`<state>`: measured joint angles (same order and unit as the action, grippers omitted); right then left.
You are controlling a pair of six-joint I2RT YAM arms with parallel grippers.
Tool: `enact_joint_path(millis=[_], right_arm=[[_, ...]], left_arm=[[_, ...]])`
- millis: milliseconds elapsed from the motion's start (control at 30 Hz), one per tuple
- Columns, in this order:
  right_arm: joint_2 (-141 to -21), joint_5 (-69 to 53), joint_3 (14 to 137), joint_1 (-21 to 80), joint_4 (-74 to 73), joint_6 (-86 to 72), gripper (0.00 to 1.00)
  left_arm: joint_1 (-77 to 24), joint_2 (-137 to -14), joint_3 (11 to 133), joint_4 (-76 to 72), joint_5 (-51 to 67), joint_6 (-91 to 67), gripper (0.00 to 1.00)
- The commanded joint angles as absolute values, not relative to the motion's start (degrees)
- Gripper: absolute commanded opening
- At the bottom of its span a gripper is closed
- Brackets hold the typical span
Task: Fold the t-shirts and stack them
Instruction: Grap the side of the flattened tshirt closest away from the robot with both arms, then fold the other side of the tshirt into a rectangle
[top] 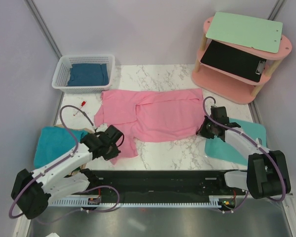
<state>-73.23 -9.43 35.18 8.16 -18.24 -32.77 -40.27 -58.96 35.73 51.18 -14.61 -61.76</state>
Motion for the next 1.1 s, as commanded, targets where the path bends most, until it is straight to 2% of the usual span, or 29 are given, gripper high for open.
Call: enact_joint_path(millis=[0, 133, 400, 733, 1067], right_arm=[[-68.8, -10.0, 37.3, 8.0, -18.5, -32.5, 0.0], [-66.8, -9.3, 37.5, 8.0, -17.1, -32.9, 0.0], [-70.0, -2.9, 42.5, 7.3, -13.5, -33.4, 0.0], [-81.6, -1.1, 49.1, 4.8, -7.5, -34.9, 0.0], [-93.2, -2.7, 56.5, 1.7, -3.3, -36.2, 0.0]], left_arm=[[-40.5, -51.9, 37.4, 56.2, -21.9, -68.3, 0.02], [-40.4, -53.7, 43.6, 60.0, -29.5, -67.9, 0.02], [-38.6, -69.8, 60.4, 59.4, -36.9, -59.7, 0.02], [-27.1, -80.8, 73.5, 50.8, -34.6, -43.5, 0.02], [-23.1, -95.3, 85.9, 47.0, -32.7, -34.6, 0.02]])
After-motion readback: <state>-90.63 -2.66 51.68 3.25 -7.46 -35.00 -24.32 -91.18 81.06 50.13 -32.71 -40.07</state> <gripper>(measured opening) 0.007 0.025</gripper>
